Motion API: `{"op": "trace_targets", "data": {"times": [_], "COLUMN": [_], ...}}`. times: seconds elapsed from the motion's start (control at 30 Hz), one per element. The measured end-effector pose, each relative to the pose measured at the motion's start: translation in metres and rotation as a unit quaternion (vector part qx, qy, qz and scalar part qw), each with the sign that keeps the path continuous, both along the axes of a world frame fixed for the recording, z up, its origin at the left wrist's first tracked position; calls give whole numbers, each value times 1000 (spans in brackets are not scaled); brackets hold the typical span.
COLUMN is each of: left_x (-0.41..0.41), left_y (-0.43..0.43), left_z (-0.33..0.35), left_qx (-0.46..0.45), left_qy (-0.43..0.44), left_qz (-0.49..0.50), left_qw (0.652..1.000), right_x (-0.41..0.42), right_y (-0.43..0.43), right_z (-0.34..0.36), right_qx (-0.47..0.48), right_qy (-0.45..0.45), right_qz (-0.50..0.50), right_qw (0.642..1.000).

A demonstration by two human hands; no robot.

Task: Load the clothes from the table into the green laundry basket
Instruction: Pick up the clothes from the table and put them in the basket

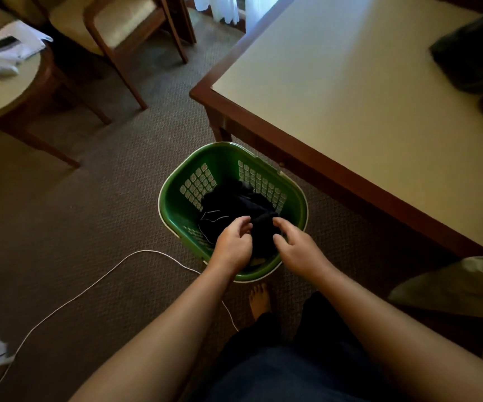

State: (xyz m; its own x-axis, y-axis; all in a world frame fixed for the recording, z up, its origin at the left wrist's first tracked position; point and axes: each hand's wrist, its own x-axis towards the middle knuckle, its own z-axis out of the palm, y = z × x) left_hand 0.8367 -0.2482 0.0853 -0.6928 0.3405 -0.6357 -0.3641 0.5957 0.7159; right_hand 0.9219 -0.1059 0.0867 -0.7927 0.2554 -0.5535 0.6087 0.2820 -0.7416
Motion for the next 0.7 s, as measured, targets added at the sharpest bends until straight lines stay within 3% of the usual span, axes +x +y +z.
{"op": "trace_targets", "data": {"times": [0.33,0.7], "left_x": [4,26], "left_y": [72,210], "left_z": [70,131], "left_qx": [150,264], "left_qy": [48,28], "left_qz": [-99,-202], "left_qw": [983,943], "right_x": [19,68], "right_y": [26,117], "right_z": [70,129], "right_qx": [86,199], "right_qy": [145,193], "right_qz": [-101,-288], "right_qw": [981,917]}}
